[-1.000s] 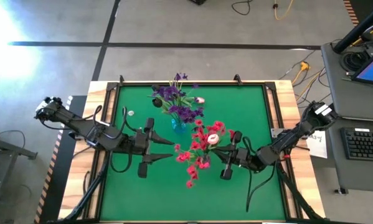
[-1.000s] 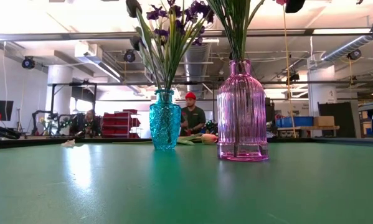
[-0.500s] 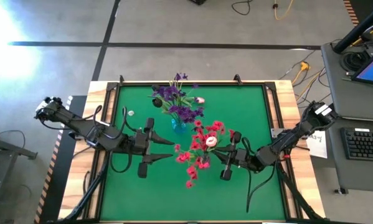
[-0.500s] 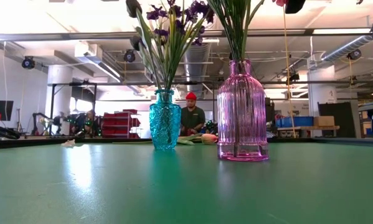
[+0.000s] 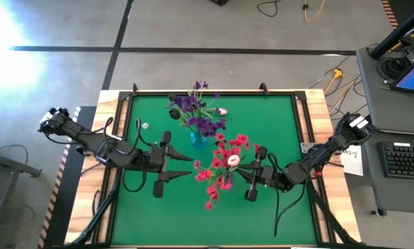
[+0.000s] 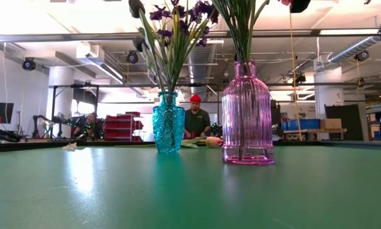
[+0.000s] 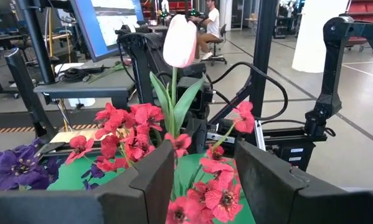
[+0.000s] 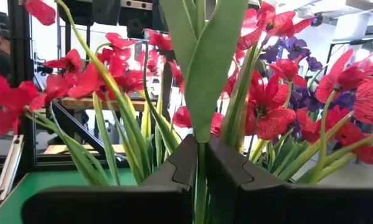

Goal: Sort flowers into vase by color
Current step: Put the bottom pink tulip into the purple vase

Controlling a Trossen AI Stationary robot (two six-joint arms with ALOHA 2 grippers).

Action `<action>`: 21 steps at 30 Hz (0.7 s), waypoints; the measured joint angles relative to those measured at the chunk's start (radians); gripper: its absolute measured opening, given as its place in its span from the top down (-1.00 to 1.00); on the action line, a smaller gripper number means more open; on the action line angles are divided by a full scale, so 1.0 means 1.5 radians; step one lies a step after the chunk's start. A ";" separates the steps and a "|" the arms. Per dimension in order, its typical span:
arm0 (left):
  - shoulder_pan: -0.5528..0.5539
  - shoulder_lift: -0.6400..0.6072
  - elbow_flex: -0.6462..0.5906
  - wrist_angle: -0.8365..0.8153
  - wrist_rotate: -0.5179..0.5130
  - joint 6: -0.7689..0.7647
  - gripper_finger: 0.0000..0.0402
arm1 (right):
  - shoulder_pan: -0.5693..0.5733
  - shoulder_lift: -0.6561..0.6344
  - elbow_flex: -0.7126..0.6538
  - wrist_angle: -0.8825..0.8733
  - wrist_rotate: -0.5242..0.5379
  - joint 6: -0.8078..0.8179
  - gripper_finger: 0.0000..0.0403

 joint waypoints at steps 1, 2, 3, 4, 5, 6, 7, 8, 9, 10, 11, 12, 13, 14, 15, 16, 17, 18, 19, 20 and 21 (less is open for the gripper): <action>0.000 0.000 0.000 0.000 0.000 0.000 0.20 | 0.000 0.000 0.000 0.000 0.000 0.002 0.88; 0.000 0.000 0.000 0.000 0.000 0.000 0.20 | 0.000 0.000 0.000 0.000 0.000 0.003 0.88; 0.000 0.000 0.000 0.000 0.000 0.000 0.20 | 0.000 0.000 0.000 0.000 -0.001 0.003 0.88; 0.000 0.000 0.000 0.000 0.000 0.000 0.20 | 0.000 0.000 0.000 0.000 -0.001 0.004 0.88; 0.000 0.000 0.000 0.000 0.000 0.000 0.20 | 0.000 0.000 0.000 0.000 -0.001 0.004 0.88; 0.000 0.000 0.000 0.000 0.000 0.000 0.20 | 0.000 0.000 0.000 0.000 -0.001 0.004 0.88; 0.000 0.000 0.000 0.000 0.000 0.000 0.20 | 0.000 0.000 0.000 0.000 -0.001 0.004 0.88; 0.000 0.000 0.000 0.000 0.000 0.000 0.20 | 0.000 0.000 0.000 0.000 -0.001 0.004 0.88; 0.000 0.000 0.000 0.000 0.000 0.000 0.20 | 0.000 0.000 0.000 0.000 -0.001 0.004 0.88; 0.000 0.000 0.000 0.000 0.000 0.000 0.20 | 0.000 0.000 0.000 0.000 -0.001 0.005 0.88; 0.000 0.000 0.000 0.000 0.000 0.000 0.20 | 0.000 0.000 0.000 0.000 -0.001 0.005 0.88; 0.000 0.000 0.000 0.000 0.000 0.000 0.20 | 0.000 0.000 0.000 0.000 -0.001 0.005 0.88; 0.000 0.000 0.000 0.000 0.000 0.000 0.20 | 0.000 0.000 0.000 0.000 -0.001 0.006 0.87; 0.000 0.000 0.000 0.000 0.000 0.000 0.20 | 0.000 0.000 0.000 0.000 0.000 0.009 0.84; 0.000 0.000 0.000 0.000 0.000 0.000 0.20 | 0.000 0.000 0.000 -0.002 0.000 0.015 0.81; 0.000 0.000 0.000 0.000 0.000 0.000 0.20 | 0.000 0.000 0.000 -0.005 0.000 0.021 0.76; 0.000 0.000 0.000 0.000 0.000 0.000 0.20 | 0.000 0.000 0.000 -0.008 0.001 0.024 0.71; 0.000 0.000 0.000 0.000 0.000 0.000 0.20 | 0.000 0.000 0.000 -0.010 0.001 0.027 0.65; 0.000 0.000 0.000 0.000 0.000 0.000 0.20 | 0.000 0.000 0.000 -0.011 0.001 0.030 0.58; 0.000 0.000 0.000 0.000 0.000 0.000 0.20 | 0.000 0.000 0.000 -0.010 0.001 0.034 0.51; 0.000 0.000 0.000 0.000 0.000 0.000 0.20 | 0.000 0.000 0.000 -0.010 0.001 0.035 0.44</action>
